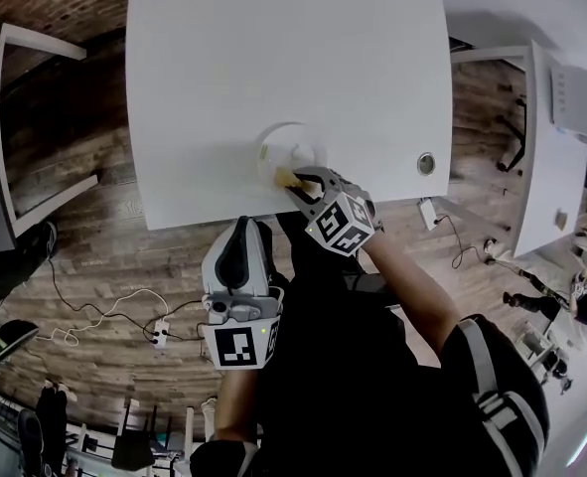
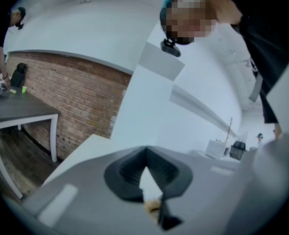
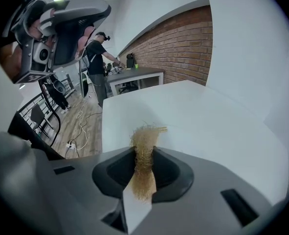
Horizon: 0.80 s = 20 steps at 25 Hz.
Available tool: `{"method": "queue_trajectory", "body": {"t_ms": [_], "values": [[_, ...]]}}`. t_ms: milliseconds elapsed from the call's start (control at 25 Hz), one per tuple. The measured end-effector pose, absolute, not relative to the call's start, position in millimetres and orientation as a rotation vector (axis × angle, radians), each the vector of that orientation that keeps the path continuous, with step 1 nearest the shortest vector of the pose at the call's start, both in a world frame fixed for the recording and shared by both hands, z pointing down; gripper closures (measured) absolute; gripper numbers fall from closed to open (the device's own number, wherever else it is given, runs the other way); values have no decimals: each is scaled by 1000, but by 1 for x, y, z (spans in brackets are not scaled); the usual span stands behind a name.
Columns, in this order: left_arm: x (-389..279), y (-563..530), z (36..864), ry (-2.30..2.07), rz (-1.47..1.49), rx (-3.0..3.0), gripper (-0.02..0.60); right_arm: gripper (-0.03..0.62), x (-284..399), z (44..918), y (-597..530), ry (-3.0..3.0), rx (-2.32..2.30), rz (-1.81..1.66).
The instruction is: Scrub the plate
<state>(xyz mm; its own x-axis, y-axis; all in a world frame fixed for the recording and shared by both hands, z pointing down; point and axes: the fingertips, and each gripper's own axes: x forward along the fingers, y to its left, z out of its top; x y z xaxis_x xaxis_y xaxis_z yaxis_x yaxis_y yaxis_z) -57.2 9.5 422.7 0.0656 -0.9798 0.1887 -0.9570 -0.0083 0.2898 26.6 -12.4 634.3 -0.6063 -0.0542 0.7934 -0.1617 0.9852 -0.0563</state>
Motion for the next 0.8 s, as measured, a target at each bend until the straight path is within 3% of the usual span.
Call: {"method": "queue_trajectory", "body": {"t_ms": [800], "values": [[-39,-4,424,-1881,-78,2055,578,514,48,638,-13,-2216,208,290]]}}
